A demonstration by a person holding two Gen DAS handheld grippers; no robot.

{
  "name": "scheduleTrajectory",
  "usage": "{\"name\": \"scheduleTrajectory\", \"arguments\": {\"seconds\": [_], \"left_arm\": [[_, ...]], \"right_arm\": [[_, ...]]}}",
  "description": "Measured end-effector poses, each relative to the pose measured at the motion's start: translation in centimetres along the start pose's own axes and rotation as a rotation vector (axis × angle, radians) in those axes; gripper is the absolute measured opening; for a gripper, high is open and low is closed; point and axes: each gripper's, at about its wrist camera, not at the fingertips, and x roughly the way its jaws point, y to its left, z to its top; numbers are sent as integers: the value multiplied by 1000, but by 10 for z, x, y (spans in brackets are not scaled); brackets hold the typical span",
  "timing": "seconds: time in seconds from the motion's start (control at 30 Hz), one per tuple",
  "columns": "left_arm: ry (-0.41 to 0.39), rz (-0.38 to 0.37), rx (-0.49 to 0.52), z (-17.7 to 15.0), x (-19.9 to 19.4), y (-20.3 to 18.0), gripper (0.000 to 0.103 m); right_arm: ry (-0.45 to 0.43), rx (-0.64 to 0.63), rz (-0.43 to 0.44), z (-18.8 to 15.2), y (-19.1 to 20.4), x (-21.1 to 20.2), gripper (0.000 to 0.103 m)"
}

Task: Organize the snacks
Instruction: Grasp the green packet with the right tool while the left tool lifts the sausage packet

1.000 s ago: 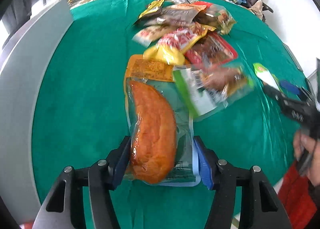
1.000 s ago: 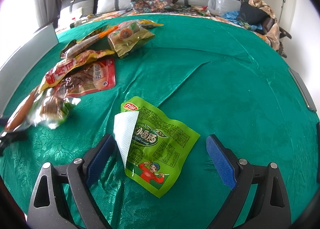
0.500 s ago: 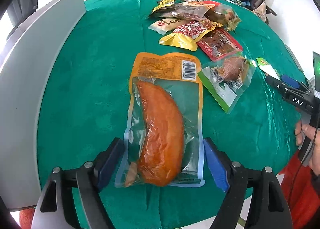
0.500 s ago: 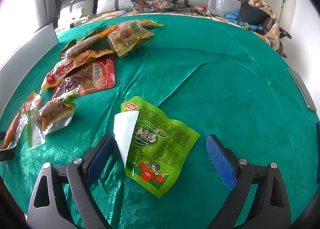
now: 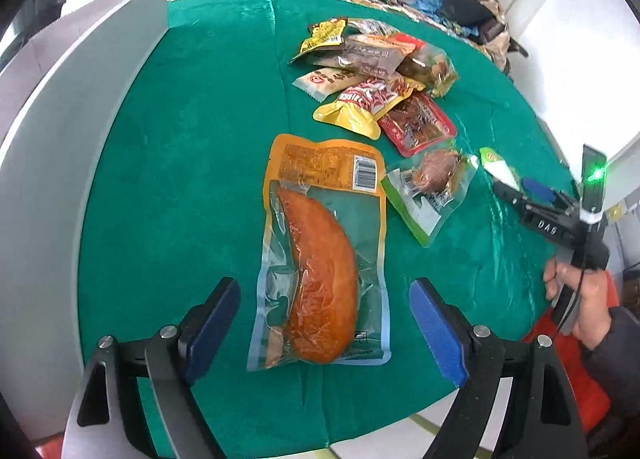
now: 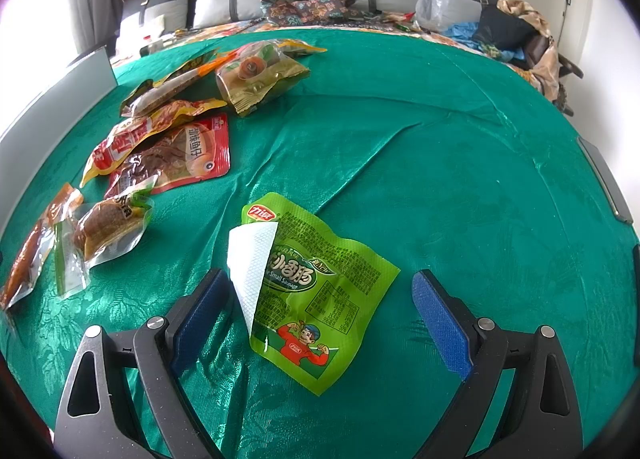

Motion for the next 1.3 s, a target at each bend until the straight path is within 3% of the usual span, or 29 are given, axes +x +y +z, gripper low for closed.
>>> {"name": "scheduleTrajectory", "arguments": {"seconds": [0.1,0.2,0.27,0.37,0.43,0.5,0.57,0.63,0.7,0.77,0.83,0.87,0.9,1.0,1.13,1.3], "left_arm": [[23,29,45,3,10,-12,86],[74,145,116,11,31,-27,86],[101,206,110,12,43,-25,87],[104,224,68,12,50,-20,97],[95,227,48,10,52,-17,103],[71,227,56,7,51,-18,103],[57,221,67,3,49,-18,103],[49,211,76,0,46,-19,98],[14,199,108,-2,39,-24,72],[22,190,129,-3,35,-27,58],[14,188,127,-4,33,-27,54],[6,189,116,-6,31,-24,53],[-2,190,102,-7,30,-21,53],[-39,137,9,-12,22,-6,53],[-98,84,-86,-14,5,9,53],[-155,36,-135,-11,-17,10,53]], "right_arm": [[0,0,0,0,0,0,95],[0,0,0,0,0,0,95],[0,1,1,0,0,0,95],[2,6,20,0,0,-1,96],[5,16,112,4,-4,-4,95],[35,119,316,11,-26,-9,94],[90,200,361,22,-43,-8,94],[155,151,316,36,-38,-7,94],[235,42,300,44,-17,0,94],[320,-144,255,43,15,12,94],[346,-291,151,37,35,20,93],[334,-292,155,39,37,18,88],[347,-251,157,41,33,18,68],[332,-130,147,45,11,7,26],[324,33,188,47,-22,0,23],[274,214,288,58,-44,-13,19]]}}
